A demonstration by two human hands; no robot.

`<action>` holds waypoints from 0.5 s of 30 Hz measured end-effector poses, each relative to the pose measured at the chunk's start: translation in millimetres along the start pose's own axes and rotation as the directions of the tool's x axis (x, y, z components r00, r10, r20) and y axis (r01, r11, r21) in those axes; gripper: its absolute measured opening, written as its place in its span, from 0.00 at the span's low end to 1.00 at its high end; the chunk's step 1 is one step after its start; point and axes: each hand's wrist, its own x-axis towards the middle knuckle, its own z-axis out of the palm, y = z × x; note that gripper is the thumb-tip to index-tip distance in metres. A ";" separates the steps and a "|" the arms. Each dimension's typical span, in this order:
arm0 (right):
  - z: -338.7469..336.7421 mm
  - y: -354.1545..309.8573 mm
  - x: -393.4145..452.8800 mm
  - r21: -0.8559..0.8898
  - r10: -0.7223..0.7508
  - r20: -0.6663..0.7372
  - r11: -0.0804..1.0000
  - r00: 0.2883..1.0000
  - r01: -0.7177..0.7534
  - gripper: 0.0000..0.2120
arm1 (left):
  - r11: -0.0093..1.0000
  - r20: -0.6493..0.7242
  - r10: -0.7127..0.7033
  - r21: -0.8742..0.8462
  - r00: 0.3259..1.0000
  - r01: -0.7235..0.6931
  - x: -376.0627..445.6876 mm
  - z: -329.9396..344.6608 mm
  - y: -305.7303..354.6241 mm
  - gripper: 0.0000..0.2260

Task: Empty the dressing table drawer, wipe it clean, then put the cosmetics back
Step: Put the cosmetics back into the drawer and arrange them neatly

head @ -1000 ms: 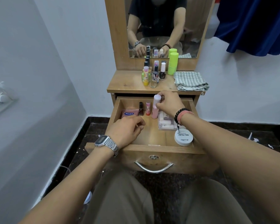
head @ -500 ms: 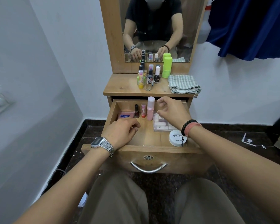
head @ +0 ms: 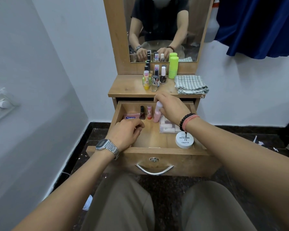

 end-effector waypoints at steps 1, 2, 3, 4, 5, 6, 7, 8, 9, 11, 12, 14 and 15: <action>-0.7 1.0 -0.5 0.001 0.019 0.009 1.000 1.000 -0.019 0.17 | 1.000 -0.004 -0.001 -0.006 1.000 0.001 0.4 0.6 -0.7 0.08; -1.1 2.1 -0.9 -0.002 0.038 0.030 0.999 0.999 -0.038 0.18 | 1.000 -0.004 -0.002 -0.013 1.000 0.002 0.7 0.8 -1.2 0.08; -1.3 3.1 -1.0 -0.002 0.056 0.051 0.998 0.997 -0.056 0.17 | 1.000 -0.002 0.000 -0.016 1.000 0.000 0.9 0.6 -1.2 0.08; -1.6 4.3 -1.5 0.001 0.072 0.076 0.997 0.995 -0.072 0.16 | 1.000 0.003 -0.003 -0.014 1.000 0.003 0.6 0.2 -0.8 0.08; -2.6 5.2 -2.5 0.003 0.078 0.100 0.997 0.992 -0.079 0.14 | 1.000 -0.003 -0.006 -0.007 1.000 0.006 0.0 -0.8 0.5 0.08; -4.0 6.4 -4.3 0.001 0.078 0.123 0.997 0.989 -0.079 0.13 | 1.000 -0.024 -0.012 0.005 1.000 0.012 -0.8 -2.0 1.9 0.08; -5.7 6.9 -6.7 0.001 0.073 0.131 0.997 0.989 -0.074 0.12 | 0.999 -0.067 -0.025 0.021 0.997 0.026 -1.4 -3.2 3.2 0.08; -7.8 6.7 -10.0 0.014 0.073 0.127 0.997 0.989 -0.075 0.12 | 0.998 -0.125 -0.053 0.027 0.991 0.057 -2.4 -5.1 4.4 0.08; -10.4 5.4 -13.6 0.045 0.073 0.111 0.996 0.991 -0.078 0.11 | 0.995 -0.185 -0.096 0.014 0.978 0.100 -2.6 -6.7 4.7 0.08; -15.6 0.4 -20.2 0.135 0.066 0.091 0.988 0.994 -0.078 0.12 | 0.982 -0.252 -0.188 -0.044 0.949 0.183 -2.0 -7.2 0.8 0.09; -17.8 -2.3 -22.3 0.173 0.060 0.121 0.982 0.991 -0.081 0.13 | 0.972 -0.249 -0.234 -0.082 0.940 0.221 -0.8 -6.9 -2.2 0.09; -20.5 -7.8 -24.2 0.219 0.037 0.255 0.971 0.966 -0.095 0.14 | 0.941 -0.213 -0.324 -0.177 0.922 0.290 0.8 -6.5 -8.2 0.09; -20.4 -9.8 -23.8 0.240 0.026 0.324 0.965 0.946 -0.109 0.15 | 0.925 -0.197 -0.355 -0.217 0.914 0.312 1.3 -6.9 -9.9 0.09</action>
